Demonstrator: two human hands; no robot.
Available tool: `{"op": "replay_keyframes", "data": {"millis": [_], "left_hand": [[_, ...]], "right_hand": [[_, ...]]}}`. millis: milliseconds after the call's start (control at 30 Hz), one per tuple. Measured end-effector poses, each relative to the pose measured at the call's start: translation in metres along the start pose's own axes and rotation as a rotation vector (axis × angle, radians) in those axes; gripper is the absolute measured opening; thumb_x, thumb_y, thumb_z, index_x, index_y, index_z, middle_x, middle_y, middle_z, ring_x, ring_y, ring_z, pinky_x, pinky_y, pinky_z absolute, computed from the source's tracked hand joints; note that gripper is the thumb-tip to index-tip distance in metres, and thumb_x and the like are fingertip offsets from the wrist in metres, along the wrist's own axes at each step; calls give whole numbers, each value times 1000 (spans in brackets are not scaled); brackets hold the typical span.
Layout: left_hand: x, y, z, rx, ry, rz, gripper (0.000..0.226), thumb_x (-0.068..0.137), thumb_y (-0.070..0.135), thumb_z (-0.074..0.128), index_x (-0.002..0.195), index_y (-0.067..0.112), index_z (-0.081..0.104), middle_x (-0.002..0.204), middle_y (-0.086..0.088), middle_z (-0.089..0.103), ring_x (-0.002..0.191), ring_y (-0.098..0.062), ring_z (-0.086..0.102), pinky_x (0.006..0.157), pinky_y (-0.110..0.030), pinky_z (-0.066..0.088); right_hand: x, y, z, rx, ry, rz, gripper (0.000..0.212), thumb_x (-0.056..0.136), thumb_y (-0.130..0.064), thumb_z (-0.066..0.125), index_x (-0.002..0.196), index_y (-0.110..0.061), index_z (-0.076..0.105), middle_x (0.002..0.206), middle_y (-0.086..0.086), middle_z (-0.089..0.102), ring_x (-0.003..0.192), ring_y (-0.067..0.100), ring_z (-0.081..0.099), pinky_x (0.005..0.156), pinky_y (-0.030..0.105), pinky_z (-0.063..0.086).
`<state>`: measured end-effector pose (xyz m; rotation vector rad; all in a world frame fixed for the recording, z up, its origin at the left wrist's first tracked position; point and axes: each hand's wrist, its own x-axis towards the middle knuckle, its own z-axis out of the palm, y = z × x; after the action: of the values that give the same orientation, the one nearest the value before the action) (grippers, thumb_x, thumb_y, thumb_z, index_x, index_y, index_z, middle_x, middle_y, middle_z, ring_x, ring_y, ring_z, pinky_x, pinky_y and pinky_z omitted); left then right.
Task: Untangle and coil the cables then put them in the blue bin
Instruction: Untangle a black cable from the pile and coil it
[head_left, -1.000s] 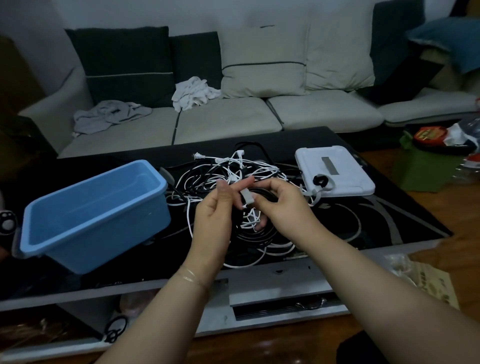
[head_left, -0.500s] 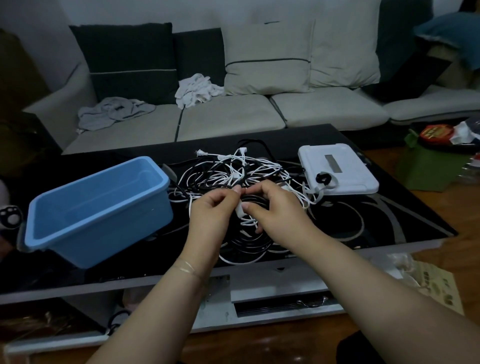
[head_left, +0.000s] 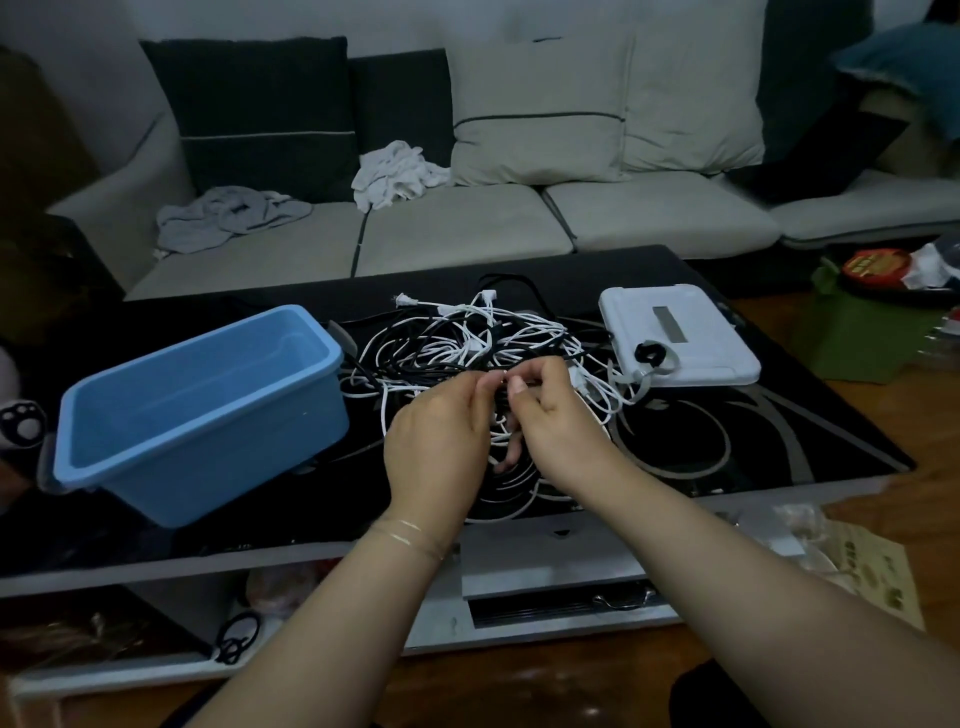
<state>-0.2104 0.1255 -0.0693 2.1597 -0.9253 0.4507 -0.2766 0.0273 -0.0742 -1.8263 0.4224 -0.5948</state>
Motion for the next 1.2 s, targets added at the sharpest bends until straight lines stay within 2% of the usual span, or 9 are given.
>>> {"op": "replay_keyframes", "data": {"millis": [200,333,400,500,600,733,900,1033,1200], "left_hand": [[15,-15,-11,-229,-428,-29,22,95,31,57,113,30,70,89,8,73,91,-13,66,72,-27,47],[19,-24,-19,-107,-549,36,21,88,37,66,108,33,72,80,10,71,78,-6,65,67,-29,49],[17,-23,-21,49,-511,114,17,86,39,65,97,28,72,78,4,70,77,-14,64,68,-34,50],[13,-16,-19,198,-411,197,14,84,33,60,90,22,65,79,1,68,81,-21,63,61,-33,40],[13,-13,-16,260,-355,256,15,87,29,57,93,16,60,88,-1,67,88,-25,62,63,-33,33],[16,-16,-15,232,-301,276,15,88,29,57,94,15,59,91,-3,68,89,-27,62,63,-33,31],[23,-31,-29,133,-203,180,23,85,24,63,107,18,66,89,3,69,87,-22,63,68,-32,45],[39,-51,-51,49,-27,-20,22,84,25,66,105,19,67,80,7,64,82,-21,64,64,-28,38],[89,-90,-97,-57,101,-250,34,80,12,62,113,17,67,99,-8,71,92,-28,66,76,-29,49]], "right_hand": [[6,3,-8,-200,-17,29,8,101,-28,35,103,-20,35,58,-1,55,48,16,60,75,48,52],[2,2,-11,-397,-95,12,18,100,-33,35,113,-19,34,70,0,60,69,24,65,74,41,50],[0,2,-8,-485,-117,-9,20,100,-33,34,116,-21,32,76,2,63,78,26,63,75,41,50],[-2,4,-3,-495,-99,-64,17,99,-32,35,113,-25,31,72,-1,64,70,18,65,71,39,49],[-2,4,-1,-376,-83,-59,12,98,-31,38,107,-29,30,61,-2,64,51,10,63,62,34,50],[4,5,-1,-112,-70,1,19,98,-32,47,111,-26,35,74,-1,68,51,13,64,58,28,48],[9,-2,-9,112,-15,90,42,79,-64,44,107,-32,45,89,-7,62,75,-1,62,71,29,54],[11,-3,-12,229,-9,136,23,94,-46,44,105,-26,42,98,9,61,77,21,63,68,41,58],[9,1,-10,109,-75,178,31,97,-42,43,119,-20,38,94,8,63,69,21,62,67,42,57]]}}
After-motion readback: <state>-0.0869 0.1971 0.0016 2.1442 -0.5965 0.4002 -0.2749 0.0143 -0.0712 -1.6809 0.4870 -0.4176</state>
